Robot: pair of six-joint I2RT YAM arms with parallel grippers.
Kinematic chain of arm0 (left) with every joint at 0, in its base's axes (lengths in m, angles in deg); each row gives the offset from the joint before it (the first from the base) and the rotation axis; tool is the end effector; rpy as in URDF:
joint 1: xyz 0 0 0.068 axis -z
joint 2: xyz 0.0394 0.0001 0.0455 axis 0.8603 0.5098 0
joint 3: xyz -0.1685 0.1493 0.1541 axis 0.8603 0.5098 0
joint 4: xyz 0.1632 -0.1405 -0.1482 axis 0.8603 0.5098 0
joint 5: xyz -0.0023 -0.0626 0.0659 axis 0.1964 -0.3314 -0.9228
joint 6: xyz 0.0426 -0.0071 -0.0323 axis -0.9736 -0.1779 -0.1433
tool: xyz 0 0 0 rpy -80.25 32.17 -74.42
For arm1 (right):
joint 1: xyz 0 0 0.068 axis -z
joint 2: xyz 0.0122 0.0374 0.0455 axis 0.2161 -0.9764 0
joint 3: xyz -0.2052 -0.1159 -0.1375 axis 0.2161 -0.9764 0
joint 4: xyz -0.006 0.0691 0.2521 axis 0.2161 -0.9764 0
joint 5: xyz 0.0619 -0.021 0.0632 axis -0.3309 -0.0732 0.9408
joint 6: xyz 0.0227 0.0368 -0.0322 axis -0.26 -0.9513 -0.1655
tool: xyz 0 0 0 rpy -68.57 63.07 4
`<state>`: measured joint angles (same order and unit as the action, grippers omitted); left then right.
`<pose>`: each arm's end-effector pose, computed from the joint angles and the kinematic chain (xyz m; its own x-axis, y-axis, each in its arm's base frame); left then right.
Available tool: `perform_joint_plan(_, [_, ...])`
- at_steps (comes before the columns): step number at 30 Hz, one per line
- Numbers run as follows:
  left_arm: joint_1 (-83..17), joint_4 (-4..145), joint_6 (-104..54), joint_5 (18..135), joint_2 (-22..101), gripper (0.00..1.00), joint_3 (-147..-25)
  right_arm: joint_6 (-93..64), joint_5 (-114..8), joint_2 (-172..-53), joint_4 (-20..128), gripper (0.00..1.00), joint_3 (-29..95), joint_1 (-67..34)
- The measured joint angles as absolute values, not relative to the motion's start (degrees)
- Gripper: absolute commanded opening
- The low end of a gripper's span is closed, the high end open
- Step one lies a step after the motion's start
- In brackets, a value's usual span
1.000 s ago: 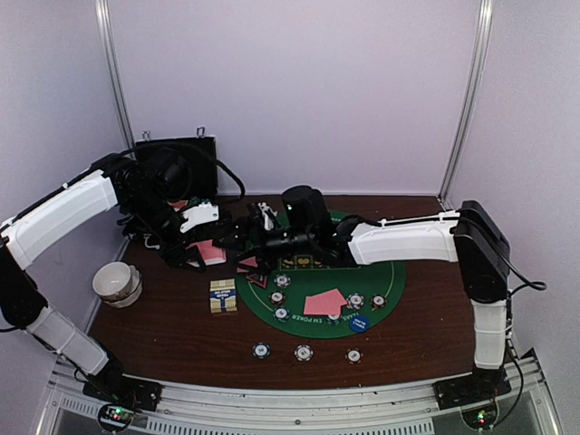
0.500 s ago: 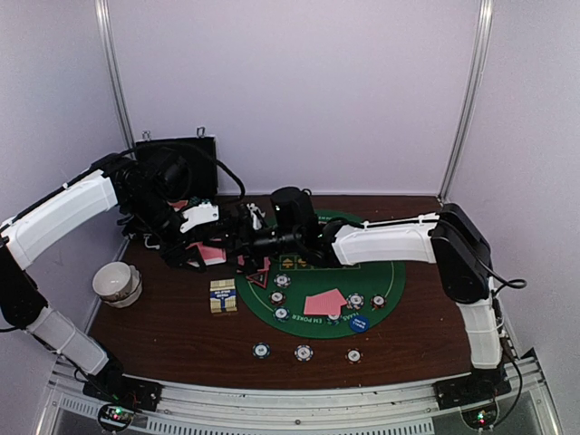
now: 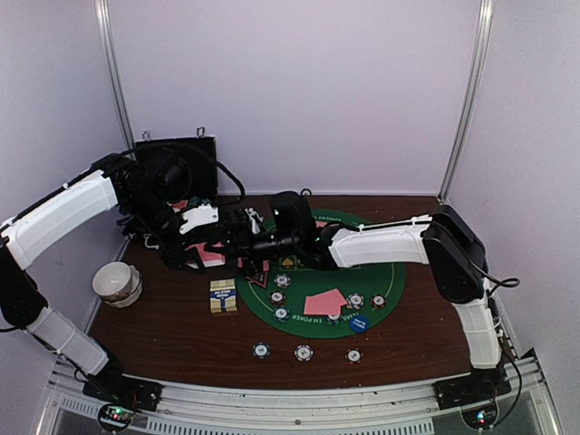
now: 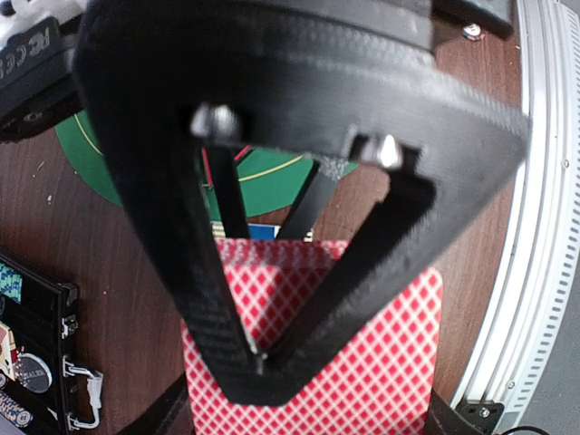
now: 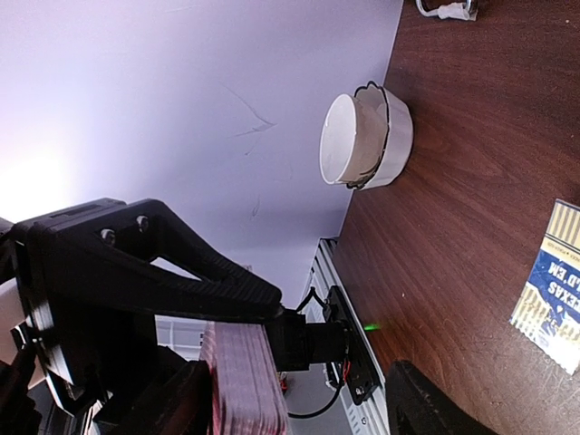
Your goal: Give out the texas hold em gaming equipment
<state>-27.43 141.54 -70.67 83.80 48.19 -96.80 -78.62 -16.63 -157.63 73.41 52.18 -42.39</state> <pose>0.2280 -0.1534 0.3292 -0.3280 0.8453 -0.4219 0.9352 0.3535 -0.0187 0.2756 0.4346 0.2295 -0.9641 -0.1927 -0.1827 -0.2073 0.1162 0.9713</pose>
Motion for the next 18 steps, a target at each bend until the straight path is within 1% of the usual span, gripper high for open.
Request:
perform_joint_plan(6, [-27.4, 142.0, -70.7, 83.6, 48.2, 0.0, -96.8, -78.1, -15.7, -155.6, 74.4, 0.57, 49.1, -41.4])
perform_joint_plan(13, [-27.4, 142.0, -70.7, 83.6, 48.2, 0.0, -96.8, -77.0, -15.2, -153.5, 73.8, 0.38, 47.6, -40.6])
perform_joint_plan(18, [-27.4, 142.0, -70.7, 83.6, 48.2, 0.0, -96.8, -77.7, -14.9, -152.1, 73.7, 0.32, 46.7, -40.4])
